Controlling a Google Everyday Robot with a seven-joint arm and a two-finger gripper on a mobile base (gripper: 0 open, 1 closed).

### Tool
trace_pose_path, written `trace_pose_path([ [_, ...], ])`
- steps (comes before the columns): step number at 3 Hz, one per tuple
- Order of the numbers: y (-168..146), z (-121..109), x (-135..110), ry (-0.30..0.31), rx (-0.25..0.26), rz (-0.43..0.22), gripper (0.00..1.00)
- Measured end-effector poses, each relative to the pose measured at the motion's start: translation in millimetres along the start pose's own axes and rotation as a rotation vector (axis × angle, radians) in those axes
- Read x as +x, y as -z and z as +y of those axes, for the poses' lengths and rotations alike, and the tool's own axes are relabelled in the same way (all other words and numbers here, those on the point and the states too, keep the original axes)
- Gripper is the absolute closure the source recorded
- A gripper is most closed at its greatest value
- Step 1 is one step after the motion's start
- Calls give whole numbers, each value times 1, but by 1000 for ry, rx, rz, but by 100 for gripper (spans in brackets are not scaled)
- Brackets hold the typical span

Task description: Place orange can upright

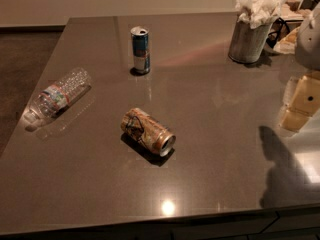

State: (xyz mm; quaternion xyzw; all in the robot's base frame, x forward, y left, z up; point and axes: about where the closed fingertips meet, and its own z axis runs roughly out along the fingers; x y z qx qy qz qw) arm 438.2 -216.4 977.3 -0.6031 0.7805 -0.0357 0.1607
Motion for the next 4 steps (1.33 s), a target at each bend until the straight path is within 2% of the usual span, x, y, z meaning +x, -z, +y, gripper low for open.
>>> trace_pose_path([
  [1, 1, -1, -1, 2, 4, -2, 0],
  [2, 1, -7, -23, 96, 22, -29, 0],
  [3, -5, -10, -53, 265, 30, -59, 0],
  [4, -17, -15, -83, 437, 8, -78, 0],
])
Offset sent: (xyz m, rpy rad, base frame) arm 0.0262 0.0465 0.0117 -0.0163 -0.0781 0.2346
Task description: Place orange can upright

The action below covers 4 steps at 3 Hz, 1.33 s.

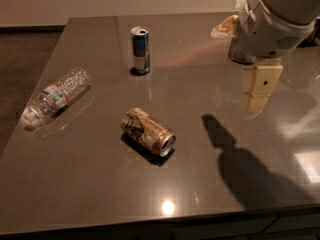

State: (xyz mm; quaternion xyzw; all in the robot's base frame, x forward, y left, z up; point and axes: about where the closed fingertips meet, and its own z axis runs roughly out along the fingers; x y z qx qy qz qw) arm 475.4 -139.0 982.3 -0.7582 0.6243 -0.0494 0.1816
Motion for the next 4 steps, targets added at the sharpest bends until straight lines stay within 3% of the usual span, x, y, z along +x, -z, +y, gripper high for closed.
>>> trace_pose_path([
  [2, -32, -5, -53, 371, -57, -70, 0],
  [4, -54, 1, -80, 705, -102, -138, 0],
])
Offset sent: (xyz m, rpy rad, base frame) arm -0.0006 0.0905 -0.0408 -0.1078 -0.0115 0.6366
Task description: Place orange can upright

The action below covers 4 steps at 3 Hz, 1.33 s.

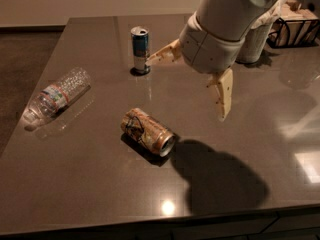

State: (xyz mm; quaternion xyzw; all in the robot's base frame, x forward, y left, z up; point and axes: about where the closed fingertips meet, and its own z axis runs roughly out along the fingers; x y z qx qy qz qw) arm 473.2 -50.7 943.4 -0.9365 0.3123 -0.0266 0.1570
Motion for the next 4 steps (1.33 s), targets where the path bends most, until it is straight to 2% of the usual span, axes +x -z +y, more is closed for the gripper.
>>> trace_pose_path([
  [1, -13, -3, -12, 171, -65, -14, 0],
  [2, -25, -5, -22, 304, -134, -34, 0],
  [3, -31, -3, -28, 378, -179, -49, 0],
  [4, -31, -3, -28, 385, -181, -49, 0],
])
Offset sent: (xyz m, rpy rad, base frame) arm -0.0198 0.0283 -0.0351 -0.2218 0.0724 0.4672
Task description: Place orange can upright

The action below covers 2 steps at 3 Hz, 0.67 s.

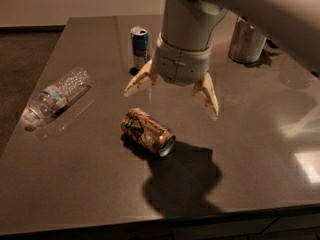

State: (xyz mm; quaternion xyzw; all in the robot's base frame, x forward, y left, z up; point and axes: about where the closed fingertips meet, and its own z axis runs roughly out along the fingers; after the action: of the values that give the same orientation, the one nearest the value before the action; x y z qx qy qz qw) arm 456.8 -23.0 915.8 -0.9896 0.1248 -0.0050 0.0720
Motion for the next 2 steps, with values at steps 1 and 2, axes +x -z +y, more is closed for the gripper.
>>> trace_pose_path([
  [1, 1, -6, 1, 28, 12, 9, 0],
  [2, -3, -21, -10, 155, 3, -1, 0],
])
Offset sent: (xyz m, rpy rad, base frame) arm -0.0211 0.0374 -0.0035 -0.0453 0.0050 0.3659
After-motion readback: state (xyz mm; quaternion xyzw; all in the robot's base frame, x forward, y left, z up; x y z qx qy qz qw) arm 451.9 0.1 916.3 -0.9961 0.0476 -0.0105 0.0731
